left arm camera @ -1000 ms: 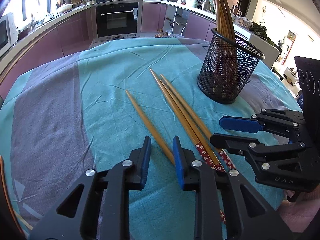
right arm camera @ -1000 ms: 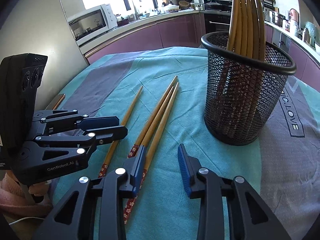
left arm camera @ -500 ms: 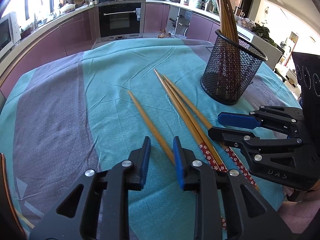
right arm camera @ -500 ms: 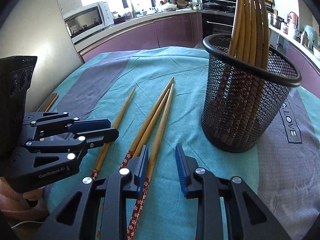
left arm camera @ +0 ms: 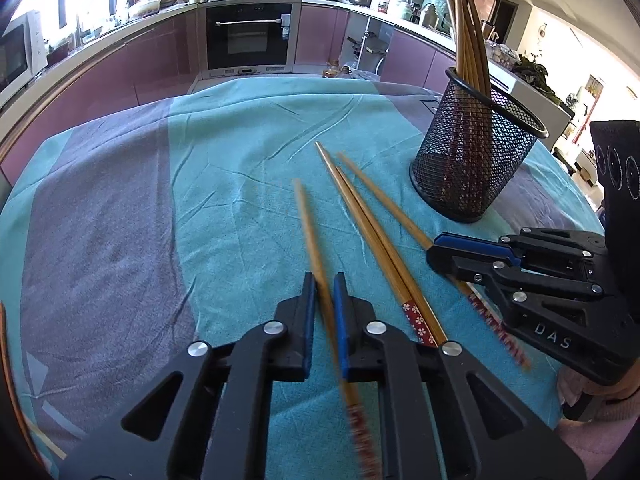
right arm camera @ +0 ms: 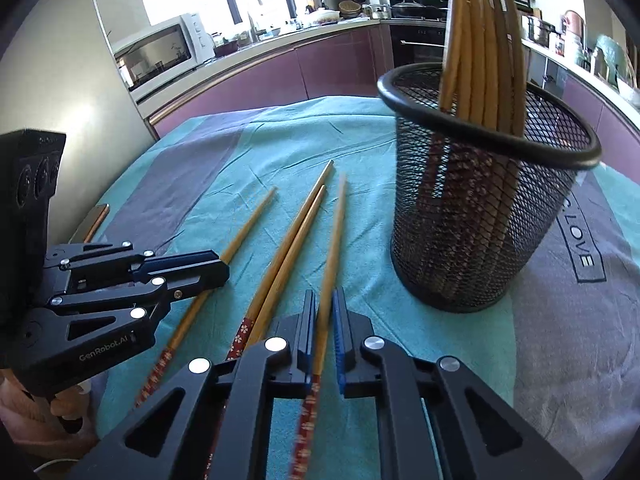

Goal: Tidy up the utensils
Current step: 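Close the left tool on a chopstick while the right tool grasps another, then lift the left tool's chopstick upright toward the mesh cup while the right tool raises its own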

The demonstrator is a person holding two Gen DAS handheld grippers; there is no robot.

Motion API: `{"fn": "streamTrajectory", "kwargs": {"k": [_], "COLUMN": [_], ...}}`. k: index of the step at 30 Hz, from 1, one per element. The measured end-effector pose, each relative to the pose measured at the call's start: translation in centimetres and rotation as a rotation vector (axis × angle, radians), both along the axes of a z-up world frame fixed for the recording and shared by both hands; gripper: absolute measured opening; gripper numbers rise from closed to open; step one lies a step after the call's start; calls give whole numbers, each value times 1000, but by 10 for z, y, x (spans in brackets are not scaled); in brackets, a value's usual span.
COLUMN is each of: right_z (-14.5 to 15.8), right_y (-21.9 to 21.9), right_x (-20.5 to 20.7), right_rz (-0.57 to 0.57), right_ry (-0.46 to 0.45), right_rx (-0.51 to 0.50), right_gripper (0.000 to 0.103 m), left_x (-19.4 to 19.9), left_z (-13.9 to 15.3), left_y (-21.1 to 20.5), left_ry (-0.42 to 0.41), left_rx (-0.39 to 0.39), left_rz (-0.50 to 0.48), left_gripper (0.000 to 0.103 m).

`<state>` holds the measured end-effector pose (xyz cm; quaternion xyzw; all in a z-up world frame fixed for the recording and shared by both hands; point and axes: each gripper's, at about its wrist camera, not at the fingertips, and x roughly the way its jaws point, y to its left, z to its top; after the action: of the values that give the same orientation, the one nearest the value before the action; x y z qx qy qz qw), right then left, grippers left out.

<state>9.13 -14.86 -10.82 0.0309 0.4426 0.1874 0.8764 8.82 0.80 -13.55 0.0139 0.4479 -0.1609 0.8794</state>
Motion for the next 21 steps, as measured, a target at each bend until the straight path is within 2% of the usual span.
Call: {"fn": "streamTrajectory", "kwargs": {"k": [8,21], "right_z": [9,1], "right_y": [-5,6], "right_x": [-8,-8], "right_rz": [29,83], "right_ry": [-20,14], "right_rx": [50,10], "right_gripper": [6,8], "left_x": [-10,-9], "left_z": [9,-1], "left_y": [0,-9], "left_ry": [-18,20], "left_rx": [-38,-31], "left_rz": [-31,-89], "left_gripper": [7,8]}}
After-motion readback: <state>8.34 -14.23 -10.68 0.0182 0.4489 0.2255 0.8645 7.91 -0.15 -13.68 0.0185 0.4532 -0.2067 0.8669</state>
